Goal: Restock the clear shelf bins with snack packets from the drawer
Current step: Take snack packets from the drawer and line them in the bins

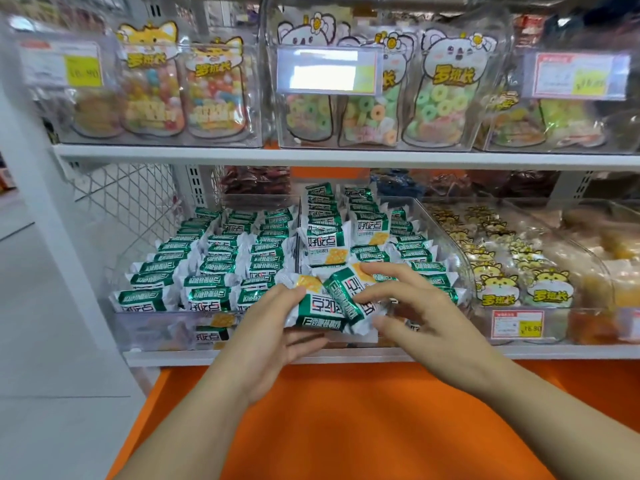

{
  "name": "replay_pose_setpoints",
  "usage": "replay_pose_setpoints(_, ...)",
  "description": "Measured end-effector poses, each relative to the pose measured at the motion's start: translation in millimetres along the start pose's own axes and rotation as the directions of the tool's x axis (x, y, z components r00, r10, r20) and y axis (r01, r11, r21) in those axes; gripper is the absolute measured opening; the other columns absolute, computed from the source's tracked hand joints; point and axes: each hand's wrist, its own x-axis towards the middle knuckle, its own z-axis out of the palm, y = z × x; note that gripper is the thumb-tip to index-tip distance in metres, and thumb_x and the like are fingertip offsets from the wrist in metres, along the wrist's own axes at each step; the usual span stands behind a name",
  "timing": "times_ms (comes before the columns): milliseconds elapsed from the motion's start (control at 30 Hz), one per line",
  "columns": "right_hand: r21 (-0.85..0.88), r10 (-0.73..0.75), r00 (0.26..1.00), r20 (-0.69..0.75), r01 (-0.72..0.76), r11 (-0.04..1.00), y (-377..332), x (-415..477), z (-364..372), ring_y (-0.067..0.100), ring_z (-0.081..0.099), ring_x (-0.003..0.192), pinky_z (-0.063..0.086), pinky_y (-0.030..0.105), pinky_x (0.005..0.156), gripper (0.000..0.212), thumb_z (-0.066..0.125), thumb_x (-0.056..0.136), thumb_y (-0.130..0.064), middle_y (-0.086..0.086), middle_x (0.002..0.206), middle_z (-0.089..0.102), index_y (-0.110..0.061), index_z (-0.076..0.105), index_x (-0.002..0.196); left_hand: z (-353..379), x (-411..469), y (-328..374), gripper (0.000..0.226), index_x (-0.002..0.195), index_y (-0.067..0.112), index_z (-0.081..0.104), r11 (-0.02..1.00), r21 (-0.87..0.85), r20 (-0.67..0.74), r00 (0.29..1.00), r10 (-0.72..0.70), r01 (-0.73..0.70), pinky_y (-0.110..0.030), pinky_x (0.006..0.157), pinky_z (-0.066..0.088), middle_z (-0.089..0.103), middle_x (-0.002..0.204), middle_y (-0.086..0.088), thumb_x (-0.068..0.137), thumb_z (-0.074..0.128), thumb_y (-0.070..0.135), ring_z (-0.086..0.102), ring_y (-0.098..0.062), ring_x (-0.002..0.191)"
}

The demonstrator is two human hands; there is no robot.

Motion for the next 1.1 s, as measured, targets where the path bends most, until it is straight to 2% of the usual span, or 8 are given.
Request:
replay_pose_setpoints(100, 0.028, 0.095, 0.994, -0.053, -0.094, 0.995, -6, 6, -1, 0.000, 0.053, 0.107, 0.050, 0.022, 0.077, 0.017, 0.066, 0.087, -0.025, -0.017, 0.123, 0.049, -0.033, 0.063, 0.102, -3, 1, -3, 0.041, 0.127, 0.012, 0.050, 0.997, 0.074, 0.015, 1.000, 0.009, -0.010, -0.041, 0.080, 0.058, 0.060, 0.126, -0.010, 0.090, 0.058, 0.029, 0.066, -0.030, 0.103)
replay_pose_setpoints(200, -0.062, 0.215, 0.972, 0.094, -0.209, 0.976, -11, 10, -5, 0.001, 0.056, 0.093, 0.051, 0.017, 0.076, 0.068, 0.071, 0.082, -0.033, -0.027, 0.125, 0.042, -0.053, 0.031, 0.133, -3, 2, -5, 0.082, 0.142, 0.022, 0.038, 0.993, 0.114, 0.076, 0.997, 0.000, -0.008, -0.043, 0.083, 0.057, 0.057, 0.133, -0.005, 0.069, 0.074, 0.033, 0.062, -0.025, 0.110)
replay_pose_setpoints(333, -0.180, 0.220, 0.955, 0.201, -0.184, 0.966, -16, 17, -7, -0.003, 0.059, 0.082, 0.049, 0.014, 0.077, 0.048, 0.074, 0.077, -0.038, -0.027, 0.112, 0.052, -0.042, 0.051, 0.118, 0, 3, -5, 0.044, 0.119, 0.030, 0.056, 0.964, 0.248, 0.053, 0.995, 0.088, -0.099, -0.036, 0.081, 0.057, 0.072, 0.099, -0.006, 0.084, 0.067, 0.005, 0.072, -0.022, 0.081)
replay_pose_setpoints(467, -0.026, 0.245, 0.969, 0.026, -0.245, 0.969, -11, 36, -24, 0.008, 0.065, 0.074, 0.054, 0.031, 0.071, 0.033, 0.073, 0.065, -0.044, -0.011, 0.093, 0.067, -0.031, 0.063, 0.094, -5, 8, -3, 0.035, 0.105, 0.036, 0.055, 0.939, 0.288, -0.055, 0.975, 0.213, -0.189, -0.041, 0.085, 0.056, 0.071, 0.091, 0.007, 0.084, 0.069, 0.012, 0.070, -0.013, 0.079)
replay_pose_setpoints(633, 0.040, 0.342, 0.861, -0.377, -0.354, 0.934, 39, 75, -38, 0.022, 0.061, 0.106, 0.048, 0.042, 0.091, 0.026, 0.067, 0.086, -0.035, 0.002, 0.114, 0.065, -0.019, 0.057, 0.105, -14, 13, 5, 0.037, 0.108, 0.032, 0.054, 0.924, 0.309, -0.123, 0.954, 0.274, -0.225, -0.046, 0.088, 0.054, 0.071, 0.091, 0.010, 0.080, 0.073, 0.020, 0.069, -0.012, 0.083)
replay_pose_setpoints(800, 0.030, 0.420, 0.816, -0.396, -0.446, 0.895, 65, 109, -23, 0.023, 0.056, 0.086, 0.042, 0.034, 0.075, 0.031, 0.064, 0.090, -0.027, 0.011, 0.092, 0.061, -0.002, 0.056, 0.106, -17, 16, 7, 0.032, 0.106, 0.034, 0.054, 0.918, 0.319, -0.129, 0.949, 0.289, -0.236, -0.047, 0.087, 0.054, 0.072, 0.093, 0.007, 0.081, 0.072, 0.022, 0.069, -0.018, 0.086)
replay_pose_setpoints(900, -0.018, 0.419, 0.817, -0.396, -0.464, 0.886, 70, 121, -14, 0.019, 0.046, 0.077, 0.037, 0.029, 0.066, 0.037, 0.064, 0.090, -0.021, -0.001, 0.077, 0.045, -0.004, 0.049, 0.120, -19, 17, 9, 0.030, 0.104, 0.034, 0.054, 0.918, 0.312, -0.123, 0.947, 0.296, -0.246, -0.046, 0.086, 0.054, 0.072, 0.092, 0.007, 0.083, 0.070, 0.021, 0.069, -0.018, 0.084)
replay_pose_setpoints(1100, -0.514, 0.190, 0.907, -0.376, -0.375, 0.772, 67, 117, -8, 0.032, 0.057, 0.098, 0.043, 0.037, 0.084, 0.031, 0.057, 0.094, -0.027, 0.014, 0.125, 0.050, -0.016, 0.053, 0.124, -21, 18, 9, 0.028, 0.108, 0.036, 0.054, 0.905, 0.342, -0.108, 0.946, 0.306, -0.254, -0.040, 0.081, 0.056, 0.070, 0.090, 0.007, 0.086, 0.066, 0.022, 0.068, -0.023, 0.084)
